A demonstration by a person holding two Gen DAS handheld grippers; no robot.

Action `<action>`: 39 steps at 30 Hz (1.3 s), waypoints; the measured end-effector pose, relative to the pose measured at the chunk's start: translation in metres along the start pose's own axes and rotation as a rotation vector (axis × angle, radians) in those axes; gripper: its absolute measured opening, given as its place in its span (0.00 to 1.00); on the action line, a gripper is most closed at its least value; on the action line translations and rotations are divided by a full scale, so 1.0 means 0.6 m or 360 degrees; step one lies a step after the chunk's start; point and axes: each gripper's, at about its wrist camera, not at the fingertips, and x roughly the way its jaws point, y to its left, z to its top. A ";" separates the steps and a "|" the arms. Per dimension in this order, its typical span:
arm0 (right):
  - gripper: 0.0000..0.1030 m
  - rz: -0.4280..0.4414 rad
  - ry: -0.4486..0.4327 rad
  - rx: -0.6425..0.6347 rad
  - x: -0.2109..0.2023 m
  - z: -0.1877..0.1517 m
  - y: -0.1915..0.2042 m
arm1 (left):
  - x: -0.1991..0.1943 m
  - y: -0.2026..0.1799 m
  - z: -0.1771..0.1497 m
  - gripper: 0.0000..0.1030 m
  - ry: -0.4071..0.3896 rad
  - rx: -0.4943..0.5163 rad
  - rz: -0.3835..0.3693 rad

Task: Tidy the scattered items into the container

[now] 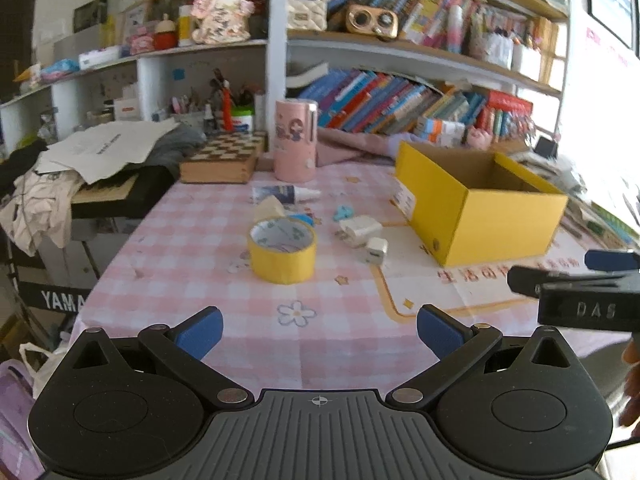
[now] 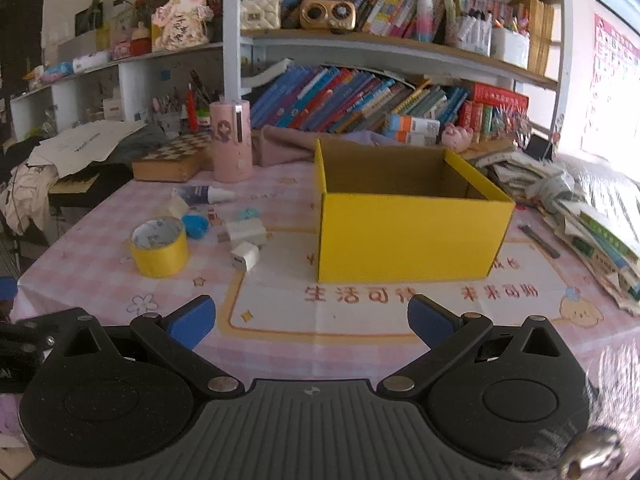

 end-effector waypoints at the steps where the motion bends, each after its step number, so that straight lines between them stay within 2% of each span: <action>1: 1.00 0.0014 0.0000 -0.0014 0.002 0.001 0.004 | -0.002 0.005 0.001 1.00 -0.0017 -0.0022 0.0010; 7: 1.00 0.0112 0.0000 -0.0078 0.020 0.008 0.025 | 0.007 0.023 0.004 1.00 -0.0025 -0.0094 0.0068; 14: 1.00 0.0298 0.0011 -0.0118 0.054 0.026 0.042 | 0.043 0.036 0.014 1.00 -0.0004 -0.0125 0.0162; 22: 0.98 0.0444 0.0041 -0.0158 0.127 0.060 0.056 | 0.104 0.059 0.041 1.00 0.0050 -0.0162 0.0242; 32: 0.68 0.0481 0.0128 -0.0206 0.221 0.098 0.063 | 0.178 0.065 0.080 1.00 0.0086 -0.0133 0.0256; 35: 0.63 0.0490 0.0135 -0.0235 0.239 0.109 0.066 | 0.199 0.070 0.090 1.00 0.0107 -0.0130 0.0255; 39: 0.62 0.0496 0.0136 -0.0255 0.260 0.122 0.069 | 0.222 0.074 0.101 1.00 0.0130 -0.0122 0.0247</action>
